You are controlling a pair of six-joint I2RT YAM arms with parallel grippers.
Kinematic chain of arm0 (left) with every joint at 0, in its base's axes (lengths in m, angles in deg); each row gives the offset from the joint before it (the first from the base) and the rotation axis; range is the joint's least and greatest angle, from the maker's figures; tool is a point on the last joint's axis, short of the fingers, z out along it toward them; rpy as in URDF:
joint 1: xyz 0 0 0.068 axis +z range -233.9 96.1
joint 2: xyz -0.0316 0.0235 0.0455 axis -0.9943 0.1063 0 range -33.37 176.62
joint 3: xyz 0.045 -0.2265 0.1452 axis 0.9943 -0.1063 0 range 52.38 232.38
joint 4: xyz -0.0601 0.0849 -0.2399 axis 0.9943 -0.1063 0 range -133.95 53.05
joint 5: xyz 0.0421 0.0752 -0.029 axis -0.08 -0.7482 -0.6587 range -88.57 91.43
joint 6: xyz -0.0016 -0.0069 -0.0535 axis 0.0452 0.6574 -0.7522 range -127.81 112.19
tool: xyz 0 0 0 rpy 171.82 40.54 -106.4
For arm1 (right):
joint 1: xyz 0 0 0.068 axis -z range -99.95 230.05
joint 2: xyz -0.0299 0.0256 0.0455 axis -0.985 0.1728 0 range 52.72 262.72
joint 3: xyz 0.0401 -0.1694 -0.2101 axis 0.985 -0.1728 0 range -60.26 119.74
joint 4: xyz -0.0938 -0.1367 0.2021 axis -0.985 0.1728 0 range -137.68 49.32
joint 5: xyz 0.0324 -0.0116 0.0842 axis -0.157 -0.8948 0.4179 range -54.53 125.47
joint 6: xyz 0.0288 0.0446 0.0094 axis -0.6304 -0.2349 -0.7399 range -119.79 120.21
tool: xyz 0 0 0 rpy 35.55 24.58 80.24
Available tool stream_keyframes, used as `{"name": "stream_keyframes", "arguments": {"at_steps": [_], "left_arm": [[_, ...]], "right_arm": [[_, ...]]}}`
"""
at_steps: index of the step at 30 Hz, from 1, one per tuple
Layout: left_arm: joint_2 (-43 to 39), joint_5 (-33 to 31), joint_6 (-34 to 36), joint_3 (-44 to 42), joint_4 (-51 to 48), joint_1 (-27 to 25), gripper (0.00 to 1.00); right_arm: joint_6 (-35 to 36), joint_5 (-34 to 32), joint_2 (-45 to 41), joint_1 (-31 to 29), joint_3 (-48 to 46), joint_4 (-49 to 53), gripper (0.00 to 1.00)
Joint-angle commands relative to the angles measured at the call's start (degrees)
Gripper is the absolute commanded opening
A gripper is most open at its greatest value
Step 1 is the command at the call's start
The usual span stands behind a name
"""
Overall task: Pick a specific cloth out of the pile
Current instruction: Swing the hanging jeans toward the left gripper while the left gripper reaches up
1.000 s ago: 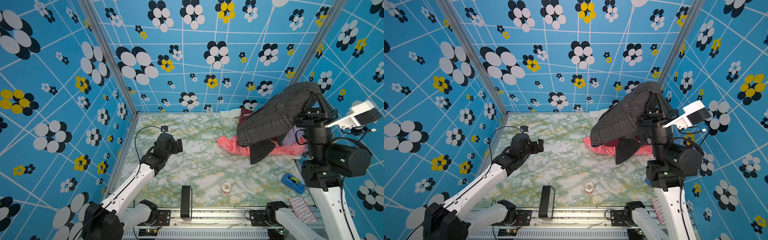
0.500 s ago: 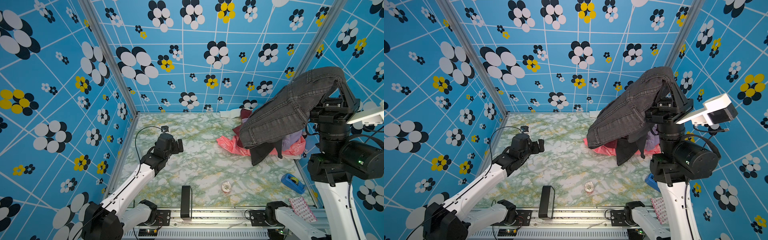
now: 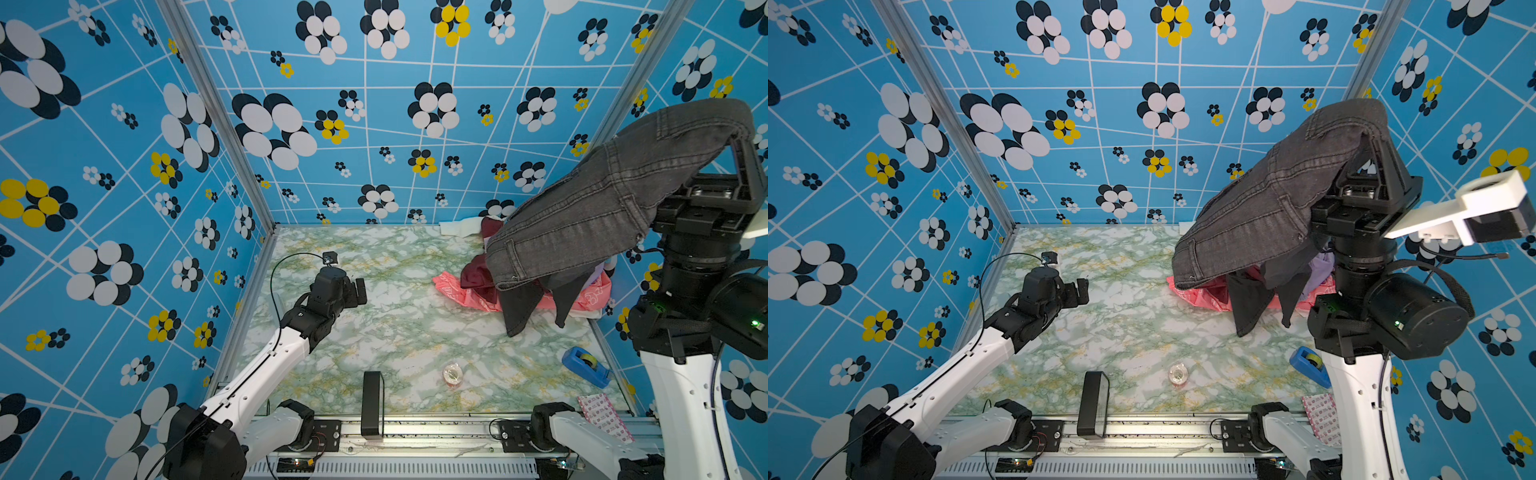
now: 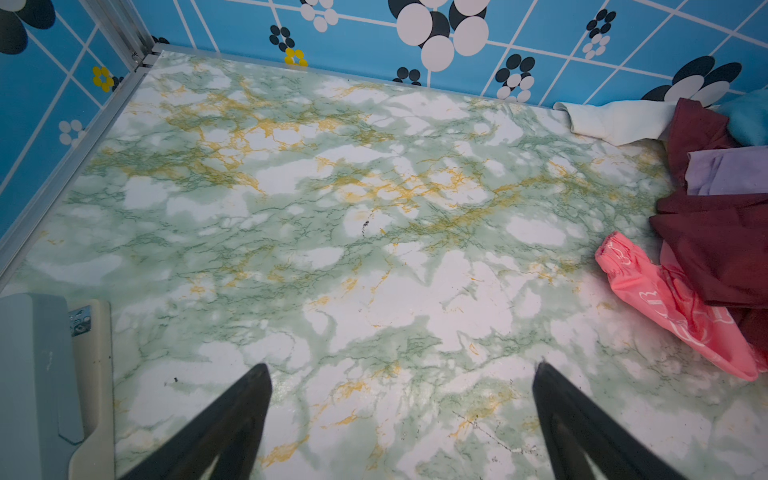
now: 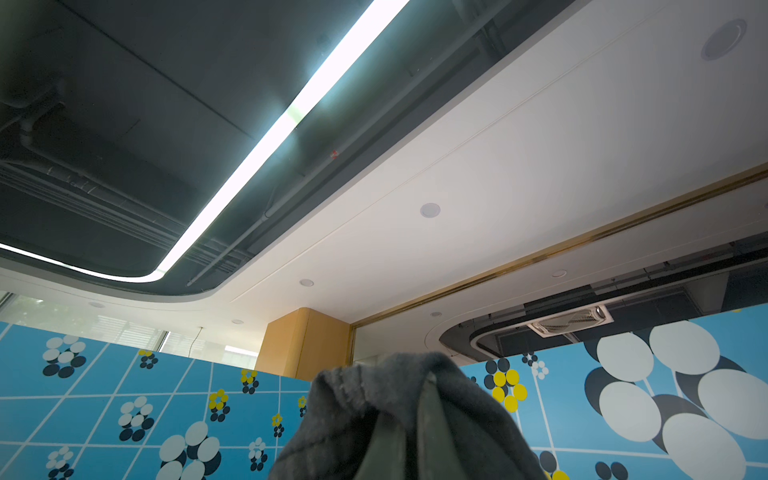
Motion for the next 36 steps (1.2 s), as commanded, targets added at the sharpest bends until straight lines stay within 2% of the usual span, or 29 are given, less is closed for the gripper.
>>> {"name": "stream_keyframes", "arguments": {"at_steps": [1, 7, 12, 16, 24, 28, 36], "left_arm": [[-0.25, 1.31, -0.57, -0.12, 2.35, -0.51, 0.99], [-0.88, 5.53, -2.32, -0.55, 5.70, -0.60, 0.99], [-2.03, 11.21, -4.46, -1.36, 10.54, -0.68, 0.99], [-2.87, 17.86, -6.78, -2.30, 16.56, -0.90, 0.99], [-3.26, 30.95, -8.16, -1.99, 28.13, -2.68, 0.99], [-1.10, 36.44, -9.16, -1.07, 33.86, -3.87, 0.99], [6.30, 40.15, -11.53, 4.77, 43.11, -5.93, 0.99]], "right_arm": [[-1.54, 0.57, -0.77, -0.27, 4.23, -6.92, 0.00], [-4.11, 0.84, 1.48, -0.25, 5.09, -4.01, 0.00], [-13.13, 2.67, 8.41, -0.25, 8.82, -3.86, 0.00], [-18.32, 3.74, 14.55, -0.31, 11.86, -2.71, 0.00], [-20.80, 5.88, 21.73, -1.81, 14.29, 1.70, 0.00], [-23.08, 7.89, 25.89, -4.34, 16.03, 2.83, 0.00], [-26.88, 10.83, 32.98, -8.13, 17.03, 4.24, 0.00]]}}
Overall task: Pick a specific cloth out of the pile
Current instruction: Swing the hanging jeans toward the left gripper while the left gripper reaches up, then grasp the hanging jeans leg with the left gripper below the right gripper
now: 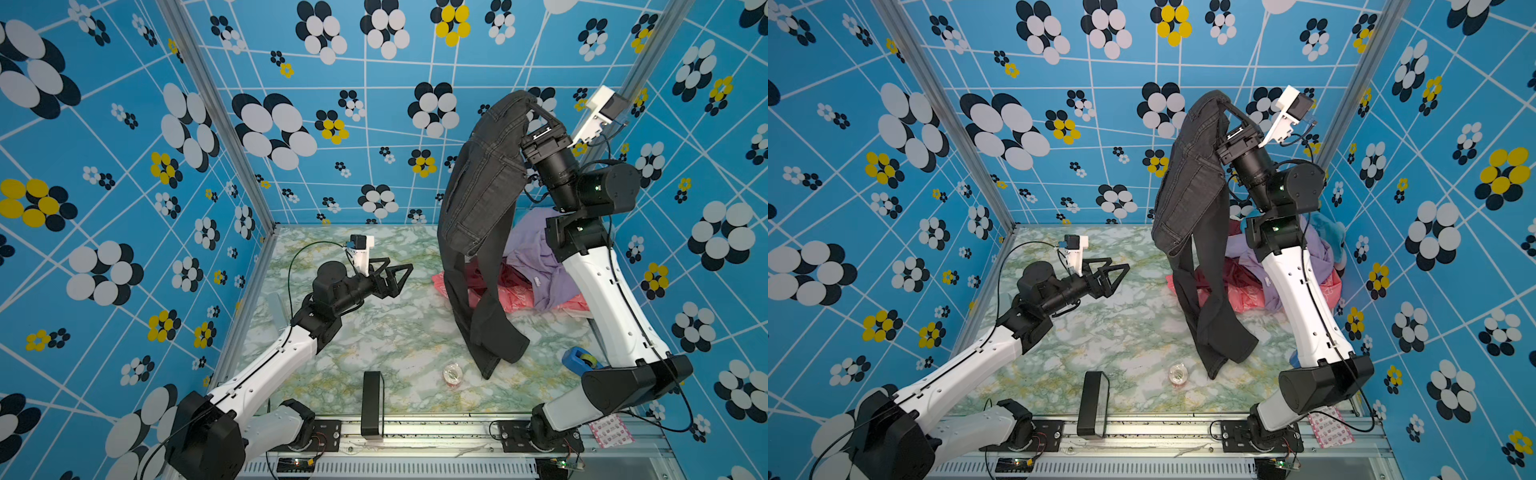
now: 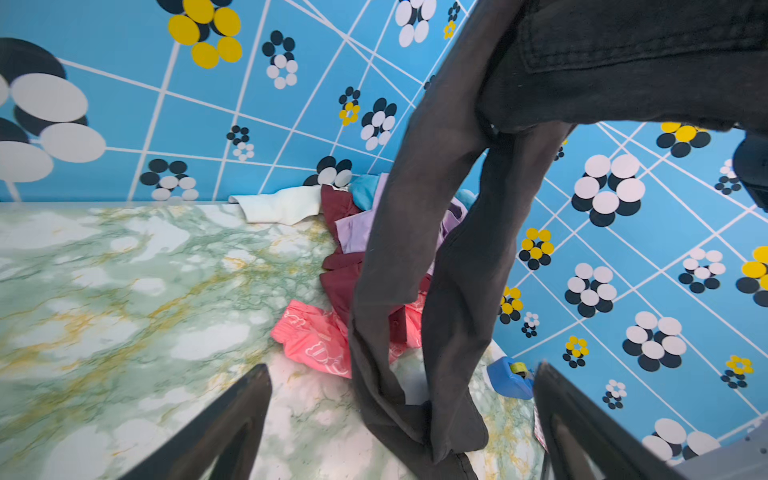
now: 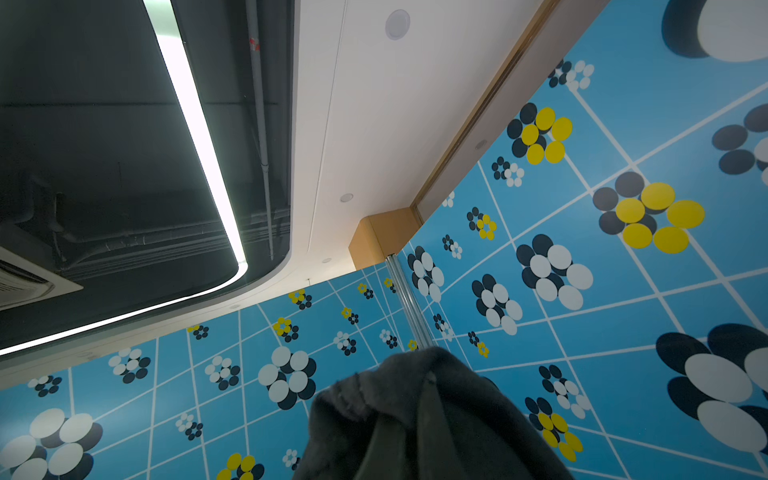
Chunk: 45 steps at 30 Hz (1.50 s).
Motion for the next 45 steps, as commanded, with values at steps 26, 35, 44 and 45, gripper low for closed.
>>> {"name": "stream_keyframes", "arguments": {"at_steps": [26, 35, 44, 45], "left_arm": [[27.74, 3.43, -2.35, 19.84, 32.33, -1.64, 0.99], [33.40, 10.45, -6.51, 24.01, 40.83, -4.30, 0.99], [38.96, 10.29, -7.09, 30.50, 42.29, -7.12, 0.99], [39.97, 10.71, -7.59, 31.79, 42.43, -7.42, 0.99]], "right_arm": [[-26.63, 13.86, 15.54, -4.06, 18.06, -5.66, 0.00], [-32.23, 13.55, 18.04, -4.51, 18.39, -9.12, 0.00], [-35.81, 15.11, 20.68, -7.74, 20.49, -9.88, 0.00], [-36.06, 15.22, 20.90, -7.98, 20.42, -9.87, 0.00]]}}
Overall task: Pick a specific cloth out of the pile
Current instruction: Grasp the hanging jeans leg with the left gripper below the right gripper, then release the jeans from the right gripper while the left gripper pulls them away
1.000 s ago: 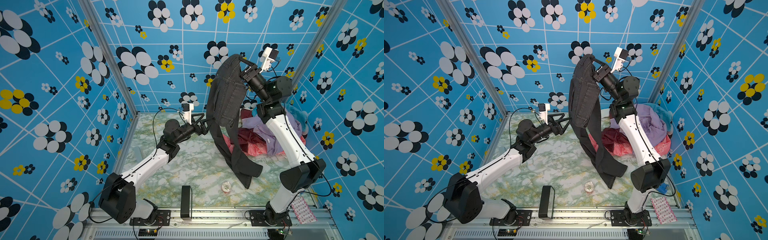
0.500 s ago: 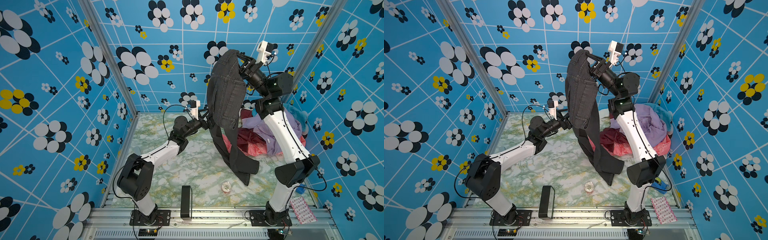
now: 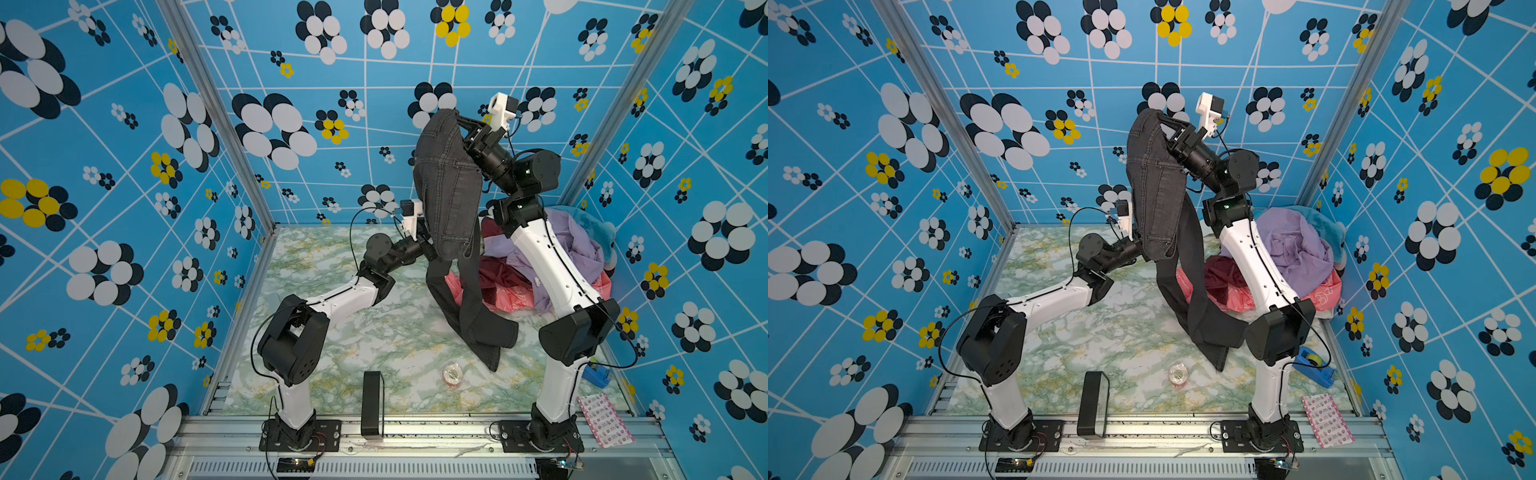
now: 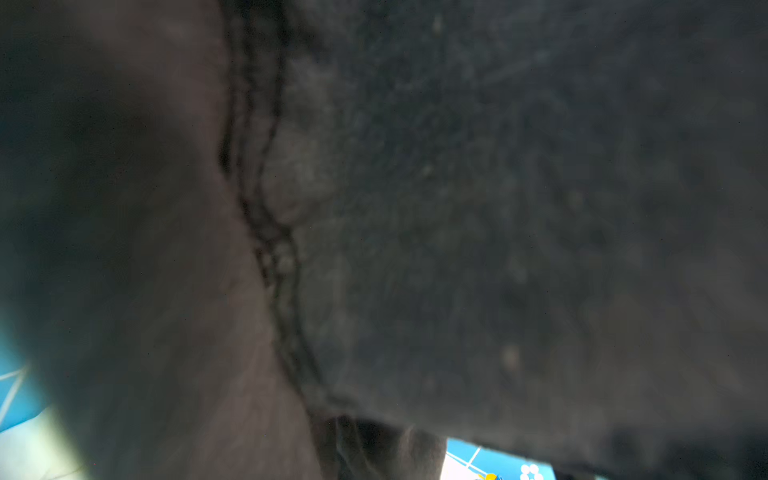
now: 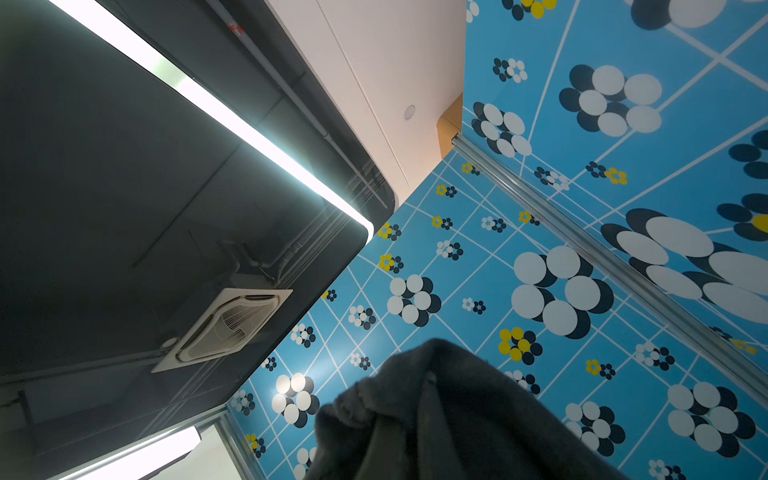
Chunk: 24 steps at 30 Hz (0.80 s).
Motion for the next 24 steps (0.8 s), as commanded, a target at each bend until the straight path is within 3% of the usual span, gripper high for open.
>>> {"name": "stream_keyframes", "arguments": {"at_steps": [1, 8, 10, 13, 14, 21, 22, 23, 24], "left_arm": [[2.80, 2.87, -1.96, 5.65, 4.63, -1.28, 0.99], [5.83, -0.28, -2.72, 9.03, 3.37, -1.93, 1.00], [5.26, -1.77, -1.53, 8.59, 2.46, -1.87, 0.76], [3.83, -5.69, 0.48, 7.72, -1.42, -1.68, 0.10], [3.26, -7.20, 1.09, 7.30, -2.52, -1.54, 0.00], [0.16, -13.27, 3.17, 5.58, -5.04, 1.46, 0.00], [-1.57, -14.48, 4.07, 5.60, -6.37, 2.19, 0.00], [-2.63, -15.79, 5.18, 5.62, -7.66, 2.90, 0.00], [-3.50, -16.86, 6.28, 5.68, -8.94, 3.47, 0.00]], "right_arm": [[-2.64, 0.75, 0.03, -1.76, 2.19, -5.02, 0.00], [-1.87, 1.97, -0.31, -3.18, 0.45, -4.08, 0.00], [-1.38, 2.31, -0.83, -3.26, -0.47, -3.94, 0.00], [-0.46, 2.66, -2.06, -3.27, -2.80, -3.73, 0.00], [-0.03, 2.71, -2.61, -3.27, -3.82, -3.54, 0.00], [5.48, 4.23, -6.36, -3.22, -11.40, 2.67, 0.00], [7.57, 4.42, -7.13, -3.18, -12.55, 4.92, 0.04], [9.83, 4.44, -7.99, -3.18, -13.90, 7.42, 0.19], [11.95, 4.37, -8.85, -3.10, -14.85, 9.41, 0.28]]}}
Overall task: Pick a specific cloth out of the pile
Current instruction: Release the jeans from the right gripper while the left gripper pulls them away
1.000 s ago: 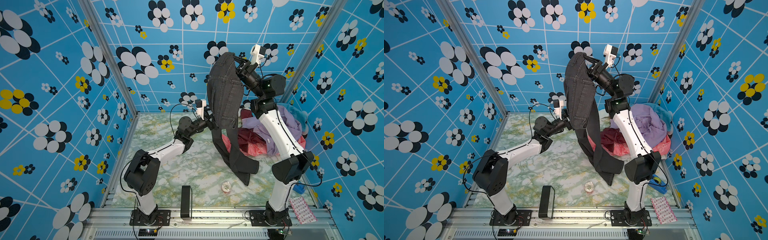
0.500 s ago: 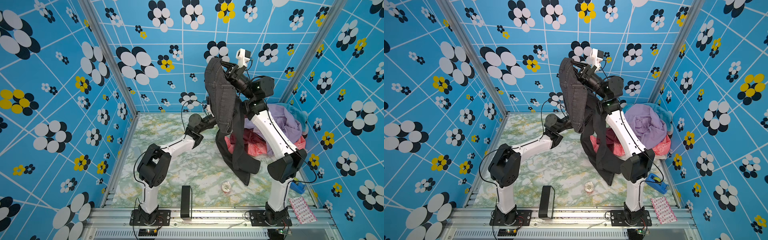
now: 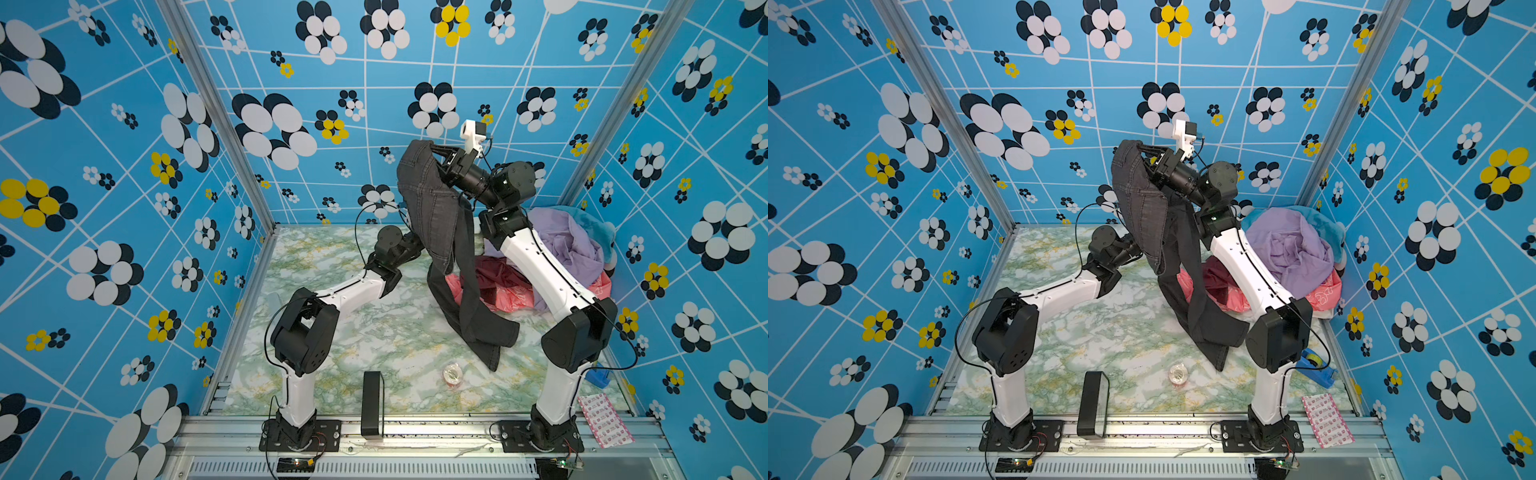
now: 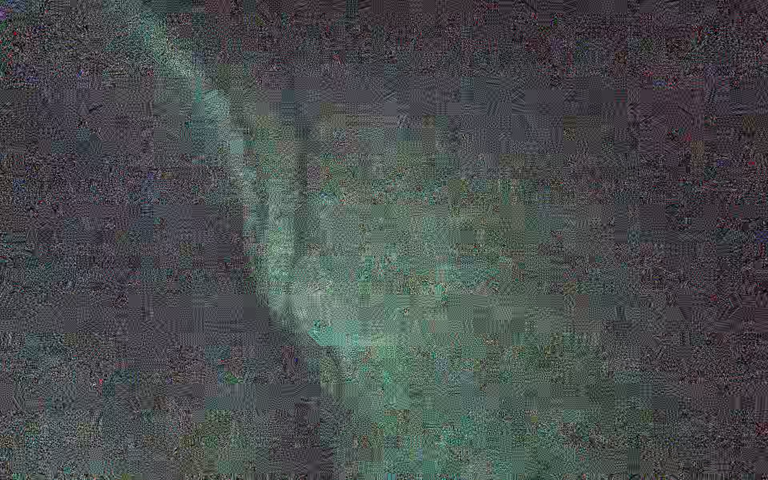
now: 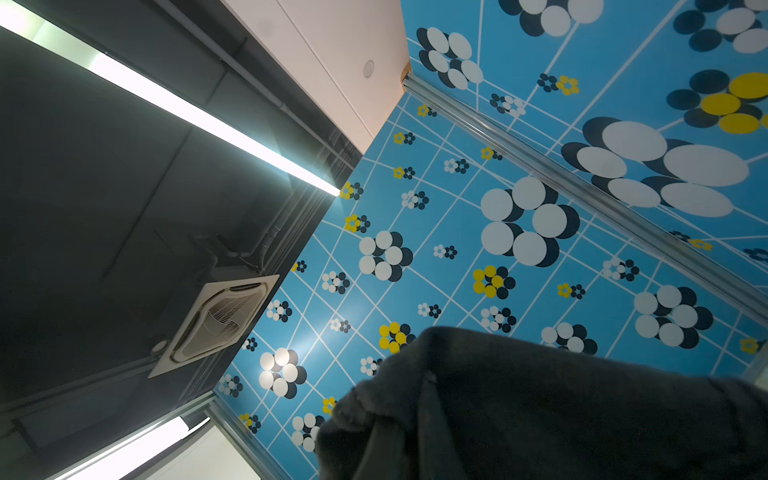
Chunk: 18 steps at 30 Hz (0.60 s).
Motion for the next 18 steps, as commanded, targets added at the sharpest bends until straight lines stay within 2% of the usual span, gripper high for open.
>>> {"name": "stream_keyframes", "arguments": {"at_steps": [1, 3, 7, 9, 18], "left_arm": [[-7.67, -6.58, 5.18, 0.66, -0.87, 2.90, 0.00], [-9.80, -8.67, 7.44, 0.96, -3.95, 4.48, 0.00], [-12.84, -10.07, 10.63, 1.69, -9.04, 8.31, 0.00], [-14.49, -10.44, 12.96, 2.18, -11.71, 10.48, 0.00], [-18.28, -11.91, 21.22, 8.41, -23.81, 20.48, 0.00]], "right_arm": [[9.15, 1.15, -5.24, -0.36, -2.81, 7.13, 0.37], [13.03, -0.13, -7.11, 0.20, -5.38, 10.76, 0.60], [16.68, -2.06, -9.78, 1.85, -9.72, 14.13, 0.85], [17.04, -2.67, -11.00, 2.81, -12.13, 14.40, 0.89], [18.69, -4.00, -17.42, 6.09, -22.63, 13.90, 0.89]]}}
